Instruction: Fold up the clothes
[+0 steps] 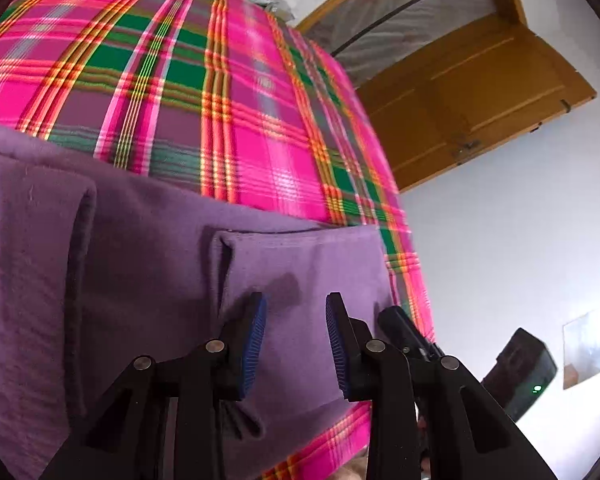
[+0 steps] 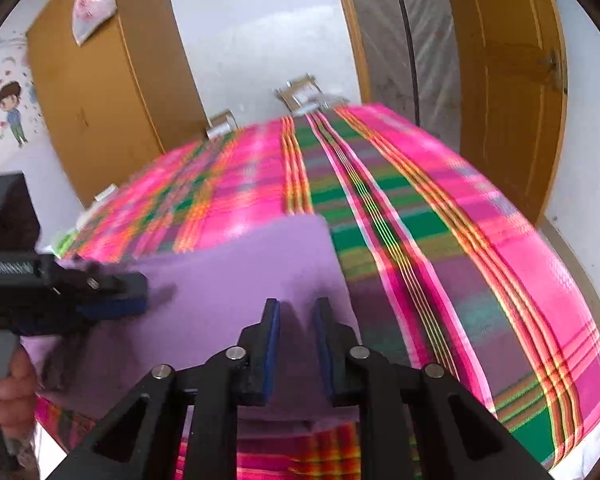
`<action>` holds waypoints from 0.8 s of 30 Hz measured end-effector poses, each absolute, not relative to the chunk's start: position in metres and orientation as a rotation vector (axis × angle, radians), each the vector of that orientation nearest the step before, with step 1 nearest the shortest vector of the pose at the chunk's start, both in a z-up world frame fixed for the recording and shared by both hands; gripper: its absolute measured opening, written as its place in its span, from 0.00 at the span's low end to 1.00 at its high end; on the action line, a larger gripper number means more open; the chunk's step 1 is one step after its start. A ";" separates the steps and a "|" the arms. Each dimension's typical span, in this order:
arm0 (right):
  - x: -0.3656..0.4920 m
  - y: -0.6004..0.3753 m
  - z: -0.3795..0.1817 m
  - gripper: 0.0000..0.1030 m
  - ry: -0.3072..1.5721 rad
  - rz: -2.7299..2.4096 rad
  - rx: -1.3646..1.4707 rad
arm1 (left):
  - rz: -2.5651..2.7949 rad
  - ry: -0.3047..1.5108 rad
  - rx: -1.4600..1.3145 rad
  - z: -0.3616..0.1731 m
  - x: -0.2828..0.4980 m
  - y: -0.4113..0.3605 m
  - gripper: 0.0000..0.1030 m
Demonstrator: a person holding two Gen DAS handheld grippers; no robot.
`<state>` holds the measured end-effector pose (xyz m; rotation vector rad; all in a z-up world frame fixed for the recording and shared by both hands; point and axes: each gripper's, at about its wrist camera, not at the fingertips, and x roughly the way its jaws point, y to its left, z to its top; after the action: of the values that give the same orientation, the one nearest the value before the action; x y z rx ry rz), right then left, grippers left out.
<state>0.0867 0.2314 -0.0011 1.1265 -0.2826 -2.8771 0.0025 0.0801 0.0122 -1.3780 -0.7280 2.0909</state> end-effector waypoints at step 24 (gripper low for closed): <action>0.004 0.233 0.004 0.13 -0.263 -2.794 1.357 | 2.087 -0.714 -1.407 0.009 0.018 0.070 0.31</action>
<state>0.0043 0.2333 0.0035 1.3565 -0.2632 -2.7940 0.0177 0.0696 0.0091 -1.4074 -0.7144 2.0873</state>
